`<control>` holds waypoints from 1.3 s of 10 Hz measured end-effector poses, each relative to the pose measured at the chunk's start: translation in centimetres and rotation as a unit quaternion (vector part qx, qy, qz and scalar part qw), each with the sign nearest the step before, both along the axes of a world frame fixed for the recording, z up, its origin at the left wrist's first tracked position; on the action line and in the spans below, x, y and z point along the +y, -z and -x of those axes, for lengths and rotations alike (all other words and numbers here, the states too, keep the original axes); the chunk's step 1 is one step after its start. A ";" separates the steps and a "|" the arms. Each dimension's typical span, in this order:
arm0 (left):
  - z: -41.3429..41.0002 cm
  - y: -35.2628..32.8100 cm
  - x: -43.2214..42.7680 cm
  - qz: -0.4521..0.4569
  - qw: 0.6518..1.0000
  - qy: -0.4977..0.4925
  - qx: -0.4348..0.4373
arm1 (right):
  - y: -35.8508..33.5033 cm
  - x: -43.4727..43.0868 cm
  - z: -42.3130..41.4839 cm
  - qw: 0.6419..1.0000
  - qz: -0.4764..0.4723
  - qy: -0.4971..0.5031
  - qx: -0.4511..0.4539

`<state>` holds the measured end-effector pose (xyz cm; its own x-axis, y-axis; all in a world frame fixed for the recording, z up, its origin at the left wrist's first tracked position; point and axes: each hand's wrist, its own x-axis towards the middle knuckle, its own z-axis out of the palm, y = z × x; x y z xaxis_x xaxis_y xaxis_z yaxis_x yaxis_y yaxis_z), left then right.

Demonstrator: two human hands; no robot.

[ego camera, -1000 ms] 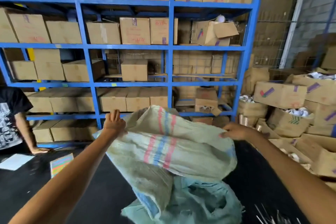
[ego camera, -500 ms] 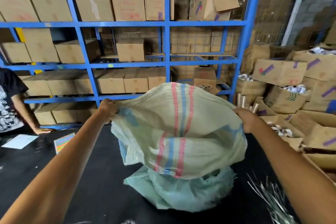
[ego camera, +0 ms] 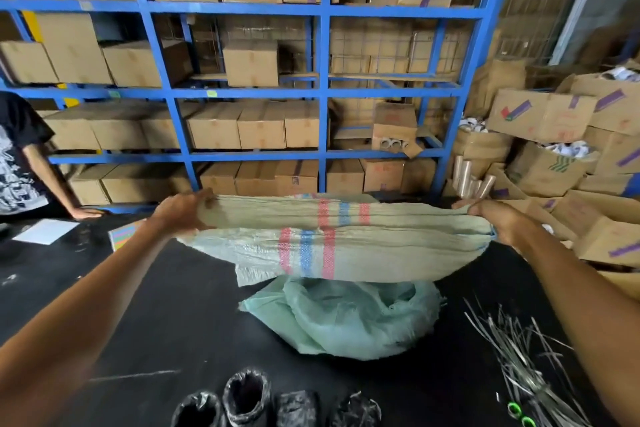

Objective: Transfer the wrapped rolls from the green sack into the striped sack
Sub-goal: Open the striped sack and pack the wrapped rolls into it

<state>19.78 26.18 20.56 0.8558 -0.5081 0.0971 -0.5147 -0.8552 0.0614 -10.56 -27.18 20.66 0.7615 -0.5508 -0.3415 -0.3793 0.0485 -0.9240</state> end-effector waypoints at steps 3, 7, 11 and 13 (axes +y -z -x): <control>2.7 0.3 0.1 -0.212 0.963 -0.034 -0.162 | -1.1 2.1 1.0 0.914 0.279 -0.250 0.159; 7.4 -0.3 -4.0 0.242 0.947 -0.187 0.097 | 0.1 10.5 -2.0 0.767 0.574 -0.004 0.287; 9.7 1.8 3.9 0.464 0.742 -0.161 0.456 | 0.5 5.9 5.9 0.996 -0.080 0.004 0.033; 8.0 4.4 6.4 0.251 0.886 -0.034 0.389 | 0.5 5.2 6.9 0.990 -0.045 -0.126 0.048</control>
